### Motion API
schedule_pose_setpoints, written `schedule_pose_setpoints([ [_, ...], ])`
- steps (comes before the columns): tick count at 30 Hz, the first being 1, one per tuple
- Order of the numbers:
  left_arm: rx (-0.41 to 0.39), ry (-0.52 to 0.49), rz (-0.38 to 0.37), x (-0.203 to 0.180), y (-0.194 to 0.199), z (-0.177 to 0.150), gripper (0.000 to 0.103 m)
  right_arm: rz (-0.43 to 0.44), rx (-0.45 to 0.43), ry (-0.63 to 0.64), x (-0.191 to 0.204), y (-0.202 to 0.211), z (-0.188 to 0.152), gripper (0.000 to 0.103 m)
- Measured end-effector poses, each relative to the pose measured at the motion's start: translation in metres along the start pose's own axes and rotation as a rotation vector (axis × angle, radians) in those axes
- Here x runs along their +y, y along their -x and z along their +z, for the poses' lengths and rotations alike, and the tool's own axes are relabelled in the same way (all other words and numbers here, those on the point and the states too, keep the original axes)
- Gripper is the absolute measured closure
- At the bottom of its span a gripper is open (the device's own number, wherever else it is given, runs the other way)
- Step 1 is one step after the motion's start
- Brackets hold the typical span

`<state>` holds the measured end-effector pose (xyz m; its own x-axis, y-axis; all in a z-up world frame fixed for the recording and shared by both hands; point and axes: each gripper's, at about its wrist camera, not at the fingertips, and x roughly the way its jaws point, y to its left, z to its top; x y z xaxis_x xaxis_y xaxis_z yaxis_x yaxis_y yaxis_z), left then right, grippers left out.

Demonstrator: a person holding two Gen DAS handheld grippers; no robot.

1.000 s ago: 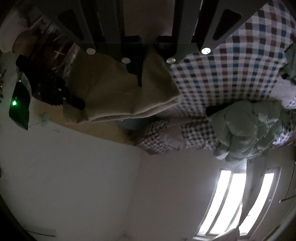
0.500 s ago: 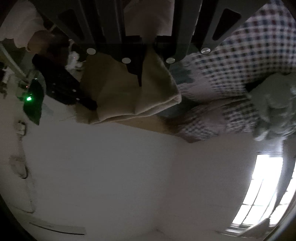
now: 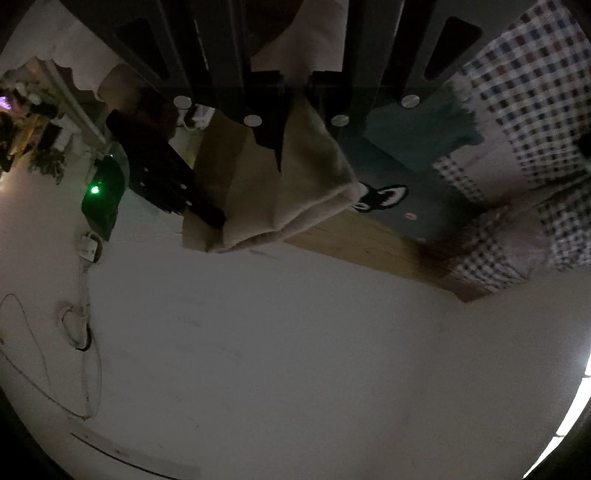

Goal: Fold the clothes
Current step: 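Carry the folded khaki garment with both tools toward the teal blanket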

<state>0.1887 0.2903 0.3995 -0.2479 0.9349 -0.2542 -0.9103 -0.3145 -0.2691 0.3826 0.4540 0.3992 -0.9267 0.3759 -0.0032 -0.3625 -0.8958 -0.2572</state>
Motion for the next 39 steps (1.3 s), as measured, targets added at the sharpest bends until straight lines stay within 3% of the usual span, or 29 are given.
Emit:
schedule_pose_setpoints([
  [8,0.062,0.069,-0.01,0.03,-0.049,0.022,0.097,-0.015,0.035,-0.042,-0.035,-0.055,0.007,0.091],
  [21,0.162,0.173,0.087,0.106,-0.109,-0.02,0.097,0.042,0.133,-0.075,-0.031,-0.156,-0.038,0.091],
  [32,0.197,0.276,0.172,0.201,-0.161,-0.025,0.097,0.112,0.227,-0.079,-0.01,-0.268,-0.081,0.091],
  [39,0.228,0.348,0.265,0.276,-0.203,-0.033,0.097,0.149,0.307,-0.026,0.002,-0.34,-0.106,0.091],
])
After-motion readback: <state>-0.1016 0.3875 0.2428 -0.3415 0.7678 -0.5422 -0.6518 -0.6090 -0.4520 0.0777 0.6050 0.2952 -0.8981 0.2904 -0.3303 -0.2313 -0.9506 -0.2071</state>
